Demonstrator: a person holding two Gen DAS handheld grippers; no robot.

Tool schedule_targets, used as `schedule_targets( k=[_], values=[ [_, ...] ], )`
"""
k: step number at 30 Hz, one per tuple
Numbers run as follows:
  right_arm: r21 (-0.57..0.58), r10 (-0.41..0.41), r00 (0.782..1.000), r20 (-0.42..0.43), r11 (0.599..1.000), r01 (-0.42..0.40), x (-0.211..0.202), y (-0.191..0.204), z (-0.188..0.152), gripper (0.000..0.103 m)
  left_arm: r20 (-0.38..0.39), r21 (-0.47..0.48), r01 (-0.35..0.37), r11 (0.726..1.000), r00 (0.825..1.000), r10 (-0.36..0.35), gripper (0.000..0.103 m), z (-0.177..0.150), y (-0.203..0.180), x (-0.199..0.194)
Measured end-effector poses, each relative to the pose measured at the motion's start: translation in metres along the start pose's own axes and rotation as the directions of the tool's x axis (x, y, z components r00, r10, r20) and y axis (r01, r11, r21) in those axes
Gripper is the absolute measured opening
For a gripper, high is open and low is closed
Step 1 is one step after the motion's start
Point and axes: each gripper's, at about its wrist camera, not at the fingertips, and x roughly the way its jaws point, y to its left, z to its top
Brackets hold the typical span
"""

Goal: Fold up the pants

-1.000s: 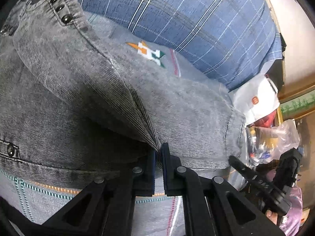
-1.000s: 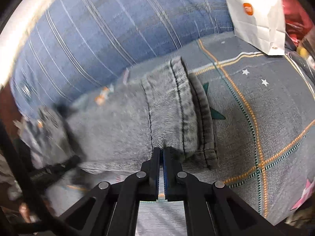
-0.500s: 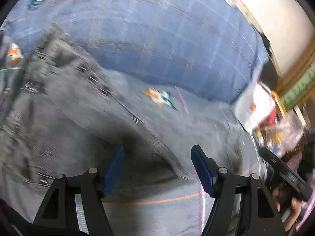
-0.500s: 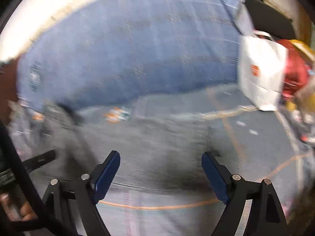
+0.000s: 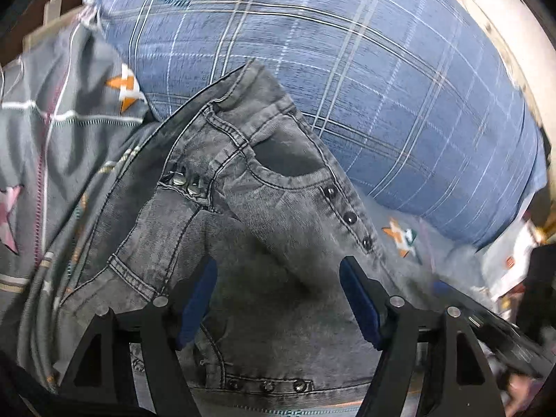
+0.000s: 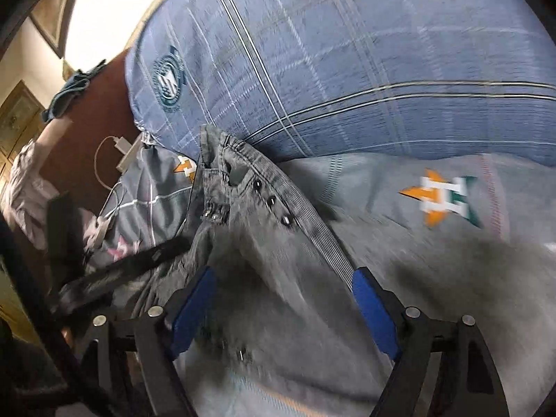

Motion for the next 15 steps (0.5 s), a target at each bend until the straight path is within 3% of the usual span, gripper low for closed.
schedule_targets(
  k=[4, 6, 10, 15],
  values=[
    [-0.005, -0.068, 0.997, -0.03, 0.998, 0.068, 0.054, 0.0, 0.031, 0.081, 0.027, -0.02, -0.059, 0.998, 0.998, 0.06, 0.074, 0.003, 0.002, 0.0],
    [0.033, -0.046, 0.998, -0.047, 0.998, 0.047, 0.072, -0.008, 0.038, 0.078, 0.041, -0.008, -0.098, 0.995, 0.994, 0.098, 0.074, 0.002, 0.0, 0.002],
    [0.034, -0.039, 0.996, -0.078, 0.999, 0.042, 0.098, -0.01, 0.04, 0.055, 0.035, 0.002, -0.09, 0.996, 0.995, 0.09, 0.074, 0.005, -0.001, 0.005],
    [0.038, -0.002, 0.998, -0.065, 0.999, 0.004, 0.097, -0.007, 0.032, 0.027, 0.042, -0.022, -0.072, 0.997, 0.996, 0.073, 0.074, 0.009, 0.006, 0.011]
  ],
)
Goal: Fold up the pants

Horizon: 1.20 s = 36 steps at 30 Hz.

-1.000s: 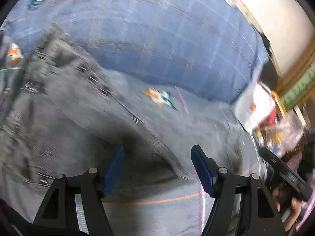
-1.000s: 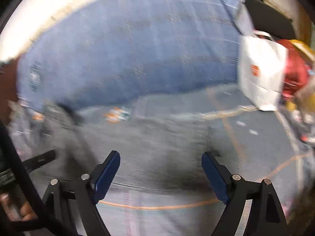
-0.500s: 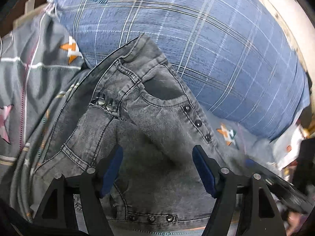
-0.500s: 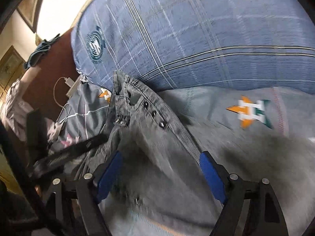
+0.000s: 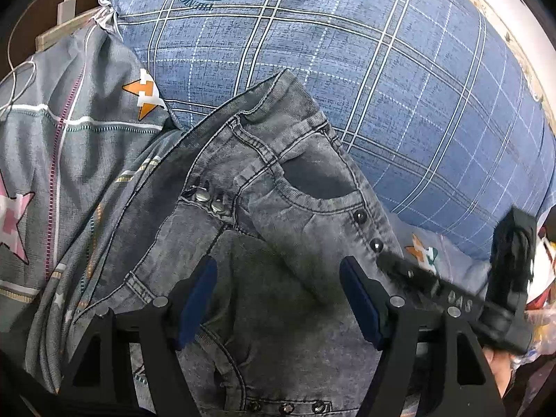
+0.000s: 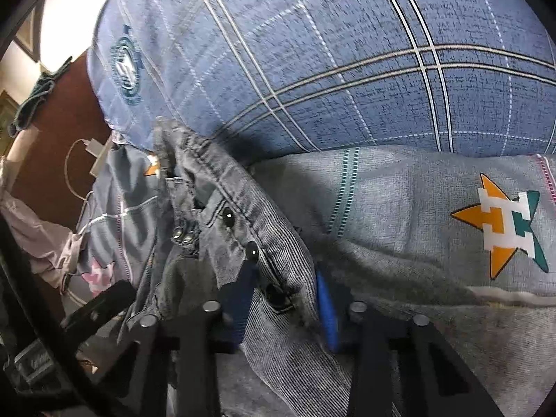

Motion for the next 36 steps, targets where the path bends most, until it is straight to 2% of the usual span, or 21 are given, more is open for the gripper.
schedule_targets(
  k=[3, 5, 8, 14, 16, 19, 21, 24, 26, 29, 30, 31, 32, 33, 34, 36],
  values=[
    [0.002, 0.042, 0.999, 0.025, 0.999, -0.042, -0.011, 0.005, -0.008, 0.02, 0.035, 0.027, -0.052, 0.998, 0.998, 0.051, 0.074, 0.006, -0.001, 0.007],
    [0.001, 0.053, 0.998, 0.034, 0.999, -0.053, -0.015, 0.007, -0.012, 0.011, 0.026, 0.026, -0.096, 0.995, 0.995, 0.095, 0.074, 0.013, -0.001, 0.013],
    [-0.004, 0.077, 0.996, 0.034, 0.997, -0.077, -0.018, 0.011, -0.014, 0.01, 0.052, 0.046, -0.157, 0.987, 0.987, 0.154, 0.074, 0.019, -0.003, 0.009],
    [-0.032, 0.103, 0.993, 0.05, 0.994, -0.101, -0.024, 0.018, -0.014, 0.01, 0.048, 0.073, -0.118, 0.99, 0.992, 0.115, 0.075, 0.019, -0.007, 0.006],
    [-0.032, 0.111, 0.993, 0.05, 0.993, -0.109, -0.026, 0.018, -0.015, 0.01, 0.074, 0.074, -0.132, 0.988, 0.989, 0.126, 0.075, 0.014, -0.007, 0.003],
    [-0.042, 0.119, 0.991, 0.054, 0.992, -0.116, -0.027, 0.018, -0.017, 0.01, 0.152, 0.082, -0.159, 0.984, 0.978, 0.145, 0.076, 0.006, -0.006, 0.0],
    [-0.048, 0.114, 0.992, 0.055, 0.993, -0.111, -0.028, 0.019, -0.017, 0.009, 0.129, 0.091, -0.19, 0.978, 0.976, 0.178, 0.076, 0.008, -0.007, 0.004],
    [-0.057, 0.117, 0.992, 0.058, 0.992, -0.113, -0.028, 0.019, -0.017, 0.009, 0.175, 0.07, -0.139, 0.988, 0.977, 0.125, 0.077, 0.008, -0.008, -0.007],
    [-0.079, 0.106, 0.992, 0.062, 0.992, -0.101, -0.028, 0.022, -0.017, 0.01, 0.161, 0.078, -0.138, 0.987, 0.979, 0.125, 0.081, 0.01, -0.009, -0.004],
    [-0.073, 0.096, 0.993, 0.073, 0.993, -0.091, -0.028, 0.02, -0.015, 0.013, 0.108, 0.041, -0.092, 0.995, 0.99, 0.088, 0.081, 0.012, -0.003, 0.004],
    [-0.065, 0.102, 0.992, 0.071, 0.993, -0.097, -0.027, 0.018, -0.014, 0.018, 0.094, 0.03, -0.079, 0.996, 0.993, 0.075, 0.081, 0.012, -0.001, 0.006],
    [-0.056, 0.11, 0.991, 0.071, 0.993, -0.106, -0.027, 0.016, -0.013, 0.032, 0.083, 0.018, -0.069, 0.997, 0.994, 0.067, 0.081, 0.013, 0.002, 0.008],
    [-0.044, 0.107, 0.991, 0.076, 0.994, -0.104, -0.027, 0.013, -0.012, 0.057, 0.082, 0.013, -0.069, 0.998, 0.994, 0.067, 0.081, 0.011, 0.0, 0.007],
    [-0.037, 0.094, 0.992, 0.084, 0.995, -0.091, -0.028, 0.011, -0.011, 0.068, 0.08, 0.011, -0.066, 0.998, 0.995, 0.065, 0.081, 0.012, 0.0, 0.007],
    [-0.039, 0.09, 0.992, 0.088, 0.995, -0.087, -0.029, 0.011, -0.01, 0.076, 0.079, 0.013, -0.06, 0.998, 0.995, 0.059, 0.081, 0.013, -0.001, 0.006],
    [-0.058, 0.075, 0.995, 0.07, 0.996, -0.071, -0.027, 0.011, -0.005, 0.075, 0.082, 0.013, -0.053, 0.998, 0.995, 0.052, 0.081, 0.016, -0.001, 0.006]
  ],
)
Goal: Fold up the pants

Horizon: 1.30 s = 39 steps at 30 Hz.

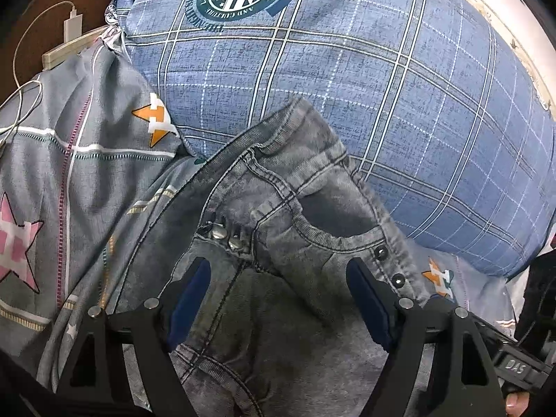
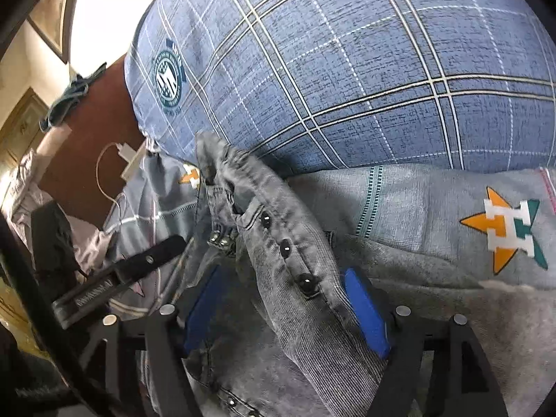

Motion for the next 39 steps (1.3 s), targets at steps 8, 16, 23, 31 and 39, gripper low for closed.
schedule_targets(
  k=[8, 16, 23, 31, 39],
  values=[
    [-0.019, 0.004, 0.994, -0.11, 1.0, -0.006, 0.028, 0.003, 0.007, 0.034, -0.022, -0.012, 0.01, 1.0, 1.0, -0.01, 0.081, 0.004, 0.005, 0.005],
    [-0.117, 0.001, 0.997, -0.071, 0.993, -0.009, 0.002, 0.041, -0.025, 0.017, -0.05, -0.014, 0.098, 0.995, 0.994, -0.098, 0.081, -0.003, -0.002, -0.007],
    [-0.172, -0.026, 0.999, -0.045, 0.985, 0.018, -0.002, 0.066, -0.048, 0.017, -0.054, -0.022, 0.109, 0.994, 0.992, -0.11, 0.081, -0.007, 0.001, -0.014],
    [-0.196, -0.011, 0.998, -0.057, 0.981, -0.001, -0.003, 0.068, -0.061, 0.017, -0.046, -0.055, 0.124, 0.991, 0.991, -0.127, 0.081, -0.002, 0.007, -0.016],
    [-0.239, -0.019, 0.997, -0.068, 0.971, 0.002, -0.001, 0.072, -0.067, 0.017, -0.135, 0.001, -0.03, 1.0, 0.99, 0.03, 0.079, 0.011, 0.0, 0.029]
  ],
)
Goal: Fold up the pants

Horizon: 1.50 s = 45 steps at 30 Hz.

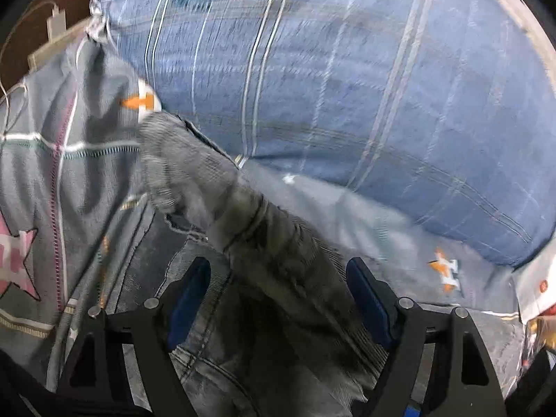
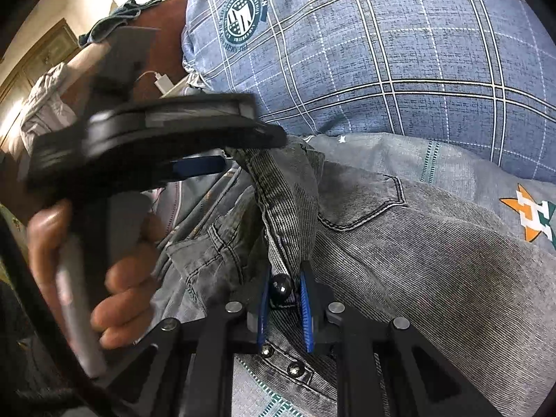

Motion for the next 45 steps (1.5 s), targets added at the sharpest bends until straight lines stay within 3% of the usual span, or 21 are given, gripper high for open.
schedule_targets(
  k=[1, 2, 3, 5, 13, 17, 20, 23, 27, 30, 33, 37, 41, 45],
  values=[
    [-0.005, -0.006, 1.0, 0.0, 1.0, 0.006, 0.0, 0.001, -0.001, 0.017, -0.008, -0.033, 0.018, 0.999, 1.0, -0.019, 0.065, 0.002, 0.007, 0.003],
    [-0.006, -0.012, 1.0, 0.002, 1.0, 0.012, 0.0, 0.001, -0.001, 0.016, -0.011, -0.058, 0.026, 0.998, 1.0, -0.027, 0.034, 0.002, 0.012, 0.004],
    [-0.007, -0.014, 1.0, 0.003, 1.0, 0.014, 0.0, 0.001, 0.0, 0.016, -0.02, -0.082, 0.036, 0.996, 0.999, -0.037, 0.02, 0.003, 0.019, 0.003],
    [-0.018, -0.022, 1.0, 0.015, 1.0, 0.023, -0.005, 0.003, 0.001, 0.016, -0.009, -0.1, 0.081, 0.992, 0.997, -0.082, 0.014, 0.002, 0.026, -0.008],
    [-0.069, -0.013, 0.998, 0.066, 0.997, 0.017, -0.039, 0.027, -0.001, 0.015, 0.083, -0.123, 0.14, 0.983, 0.988, -0.13, 0.012, -0.028, 0.038, -0.07],
    [-0.086, -0.025, 0.998, 0.053, 0.996, 0.029, -0.034, 0.037, -0.016, 0.015, 0.099, -0.106, 0.115, 0.988, 0.99, -0.104, 0.012, -0.046, 0.049, -0.071],
    [-0.09, -0.054, 0.998, 0.01, 0.994, 0.055, -0.014, 0.04, -0.03, 0.015, 0.038, -0.16, 0.109, 0.981, 0.994, -0.104, 0.012, -0.064, 0.066, -0.052],
    [-0.112, -0.071, 0.997, -0.003, 0.991, 0.07, -0.009, 0.048, -0.042, 0.015, 0.07, -0.189, 0.15, 0.97, 0.988, -0.139, 0.012, -0.081, 0.078, -0.059],
    [-0.155, -0.105, 0.994, 0.016, 0.982, 0.106, -0.016, 0.059, -0.048, 0.015, 0.094, -0.162, 0.106, 0.981, 0.991, -0.091, 0.012, -0.102, 0.076, -0.064],
    [-0.155, -0.125, 0.992, -0.027, 0.981, 0.119, -0.002, 0.057, -0.056, 0.015, 0.027, -0.155, 0.019, 0.988, 1.0, -0.015, 0.013, -0.11, 0.077, -0.039],
    [-0.162, -0.161, 0.983, -0.087, 0.976, 0.146, 0.021, 0.053, -0.067, 0.015, -0.061, -0.194, 0.009, 0.981, 0.998, -0.022, 0.018, -0.112, 0.087, -0.017],
    [-0.155, -0.167, 0.982, -0.086, 0.976, 0.152, 0.024, 0.052, -0.067, 0.015, -0.056, -0.237, 0.066, 0.969, 0.995, -0.081, 0.021, -0.107, 0.096, -0.016],
    [-0.122, -0.147, 0.984, -0.097, 0.983, 0.135, 0.024, 0.046, -0.071, 0.02, -0.06, -0.246, 0.08, 0.966, 0.993, -0.097, 0.023, -0.108, 0.1, -0.017],
    [-0.087, -0.156, 0.982, -0.11, 0.985, 0.147, 0.027, 0.041, -0.08, 0.027, -0.06, -0.183, 0.025, 0.983, 0.998, -0.036, 0.027, -0.114, 0.091, -0.019]
  ],
)
